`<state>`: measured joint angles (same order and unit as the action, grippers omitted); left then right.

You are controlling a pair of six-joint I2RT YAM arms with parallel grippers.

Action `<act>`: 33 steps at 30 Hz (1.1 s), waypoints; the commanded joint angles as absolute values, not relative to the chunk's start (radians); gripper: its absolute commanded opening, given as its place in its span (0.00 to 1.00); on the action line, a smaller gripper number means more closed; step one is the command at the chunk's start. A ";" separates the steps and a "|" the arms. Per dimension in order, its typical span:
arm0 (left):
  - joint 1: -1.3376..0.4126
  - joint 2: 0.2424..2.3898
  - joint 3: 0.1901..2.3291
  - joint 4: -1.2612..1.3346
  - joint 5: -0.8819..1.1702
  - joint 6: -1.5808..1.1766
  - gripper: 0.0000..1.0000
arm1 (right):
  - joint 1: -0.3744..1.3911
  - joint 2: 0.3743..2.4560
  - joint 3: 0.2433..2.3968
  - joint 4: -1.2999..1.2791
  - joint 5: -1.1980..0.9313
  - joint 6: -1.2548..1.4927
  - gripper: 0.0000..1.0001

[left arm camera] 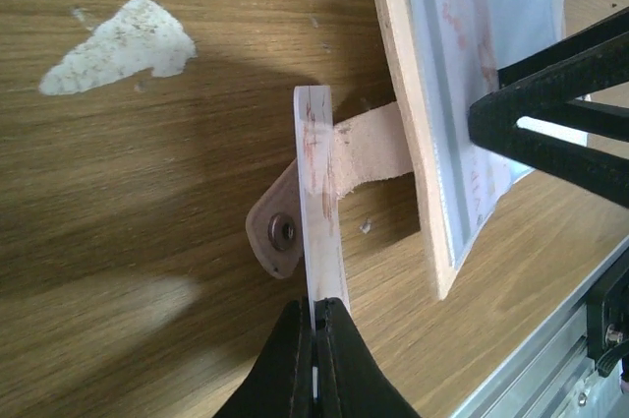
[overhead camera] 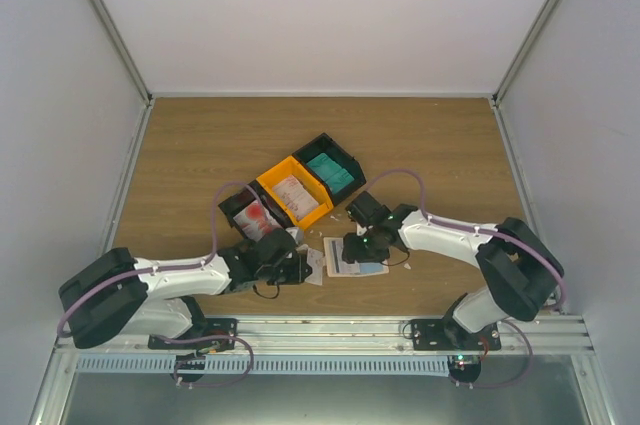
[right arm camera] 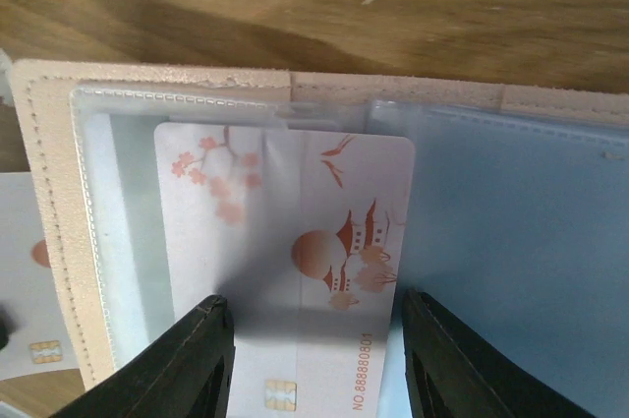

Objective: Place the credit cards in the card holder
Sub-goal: Insert the credit card into the card holder.

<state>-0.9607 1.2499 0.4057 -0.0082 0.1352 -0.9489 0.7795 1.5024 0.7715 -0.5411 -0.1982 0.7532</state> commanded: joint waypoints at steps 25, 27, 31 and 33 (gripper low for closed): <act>-1.007 1.330 0.463 -0.092 0.095 -0.911 0.00 | 0.861 1.512 0.829 -0.505 -0.227 0.747 0.48; -1.008 1.299 0.471 -0.148 0.052 -0.930 0.00 | 0.857 1.490 0.829 -0.541 -0.158 0.753 0.49; -1.008 1.215 0.502 -0.282 -0.029 -0.969 0.00 | 0.843 1.431 0.825 -0.580 -0.078 0.767 0.51; -1.008 1.167 0.529 -0.347 -0.042 -0.984 0.00 | 0.837 1.398 0.815 -0.589 -0.057 0.777 0.52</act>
